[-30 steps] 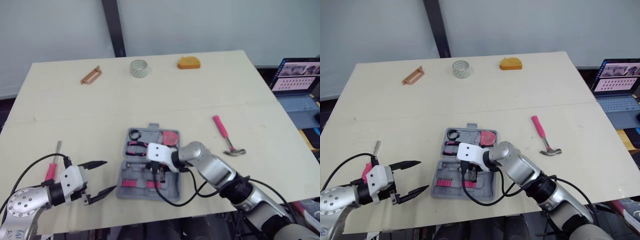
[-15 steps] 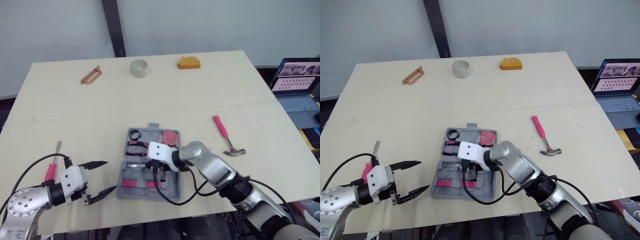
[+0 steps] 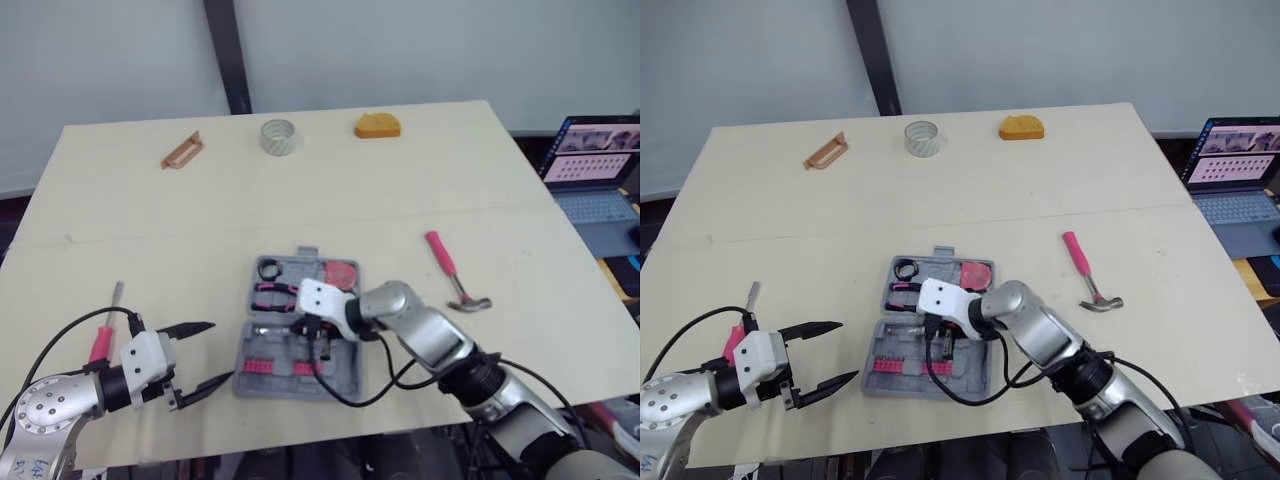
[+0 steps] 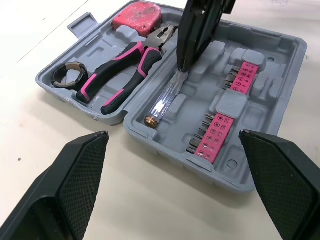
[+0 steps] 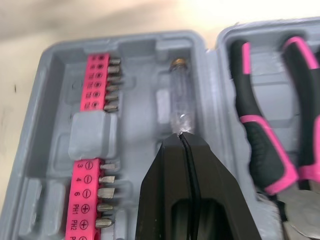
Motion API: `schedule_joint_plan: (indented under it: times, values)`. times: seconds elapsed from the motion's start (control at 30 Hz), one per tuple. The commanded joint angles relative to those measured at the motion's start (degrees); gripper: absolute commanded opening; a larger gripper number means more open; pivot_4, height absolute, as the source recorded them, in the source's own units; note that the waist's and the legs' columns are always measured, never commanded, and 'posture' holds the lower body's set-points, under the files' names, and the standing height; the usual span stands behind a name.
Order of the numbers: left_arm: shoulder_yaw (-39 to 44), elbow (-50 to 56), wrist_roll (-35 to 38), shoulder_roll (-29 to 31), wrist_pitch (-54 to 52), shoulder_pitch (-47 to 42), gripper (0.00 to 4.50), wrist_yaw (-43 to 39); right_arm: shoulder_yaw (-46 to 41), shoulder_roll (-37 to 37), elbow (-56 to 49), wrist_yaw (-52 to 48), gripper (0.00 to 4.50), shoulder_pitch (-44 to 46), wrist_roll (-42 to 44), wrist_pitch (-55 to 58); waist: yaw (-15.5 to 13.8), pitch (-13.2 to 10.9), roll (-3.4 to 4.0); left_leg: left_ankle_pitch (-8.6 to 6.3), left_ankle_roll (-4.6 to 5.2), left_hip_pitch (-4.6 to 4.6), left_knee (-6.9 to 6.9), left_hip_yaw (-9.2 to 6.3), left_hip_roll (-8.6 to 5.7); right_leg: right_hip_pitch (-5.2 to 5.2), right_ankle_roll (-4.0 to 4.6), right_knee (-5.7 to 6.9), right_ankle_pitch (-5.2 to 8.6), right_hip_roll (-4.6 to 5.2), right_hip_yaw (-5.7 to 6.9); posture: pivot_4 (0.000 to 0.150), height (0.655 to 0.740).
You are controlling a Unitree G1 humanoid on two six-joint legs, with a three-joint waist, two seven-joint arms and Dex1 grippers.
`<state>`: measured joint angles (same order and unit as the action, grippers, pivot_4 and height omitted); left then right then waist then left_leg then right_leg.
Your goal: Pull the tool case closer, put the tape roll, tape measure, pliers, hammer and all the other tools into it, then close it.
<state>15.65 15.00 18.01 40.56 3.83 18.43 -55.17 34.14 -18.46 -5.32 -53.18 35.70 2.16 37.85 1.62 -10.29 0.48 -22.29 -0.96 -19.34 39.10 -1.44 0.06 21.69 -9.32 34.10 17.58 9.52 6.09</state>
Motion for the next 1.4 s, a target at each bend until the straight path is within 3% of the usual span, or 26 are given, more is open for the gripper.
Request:
schedule_joint_plan:
  times: [0.03,0.67,1.1,1.4]
  values:
    - [0.13,0.61,0.74,0.13,0.60,-0.24,4.50,-0.21,-1.15,0.53,-2.22,-0.32,0.03,0.86,0.85,-0.06,0.00,0.00,0.00,0.00,0.00,0.00,0.00,0.00,0.00,0.00,0.00,0.00,0.00,0.00,0.00,0.150,0.7400]
    - [-0.11,0.72,0.72,0.20,0.14,-0.63,4.50,-0.01,2.62,-1.39,2.53,0.15,0.03,-2.07,-3.44,-2.97,0.00,0.00,-0.01,0.00,0.00,0.00,0.00,0.01,0.00,0.00,0.00,0.00,0.00,0.00,0.00,0.150,0.7400]
    - [-0.43,1.10,0.79,0.22,-0.51,-1.34,4.50,0.21,0.70,1.19,6.40,2.44,0.03,-2.61,-3.47,-1.16,0.00,0.02,-0.02,0.00,0.00,0.09,0.01,0.01,0.00,-0.05,0.00,0.06,0.00,0.00,-0.01,0.150,0.7400]
    - [-0.49,1.33,0.84,0.13,-1.03,-1.65,4.50,0.25,-2.75,1.70,0.58,-0.41,0.03,-2.98,1.64,-1.61,-0.01,0.01,-0.01,0.00,0.00,0.07,0.01,0.00,0.00,-0.05,0.00,0.05,0.00,0.00,0.00,0.150,0.7400]
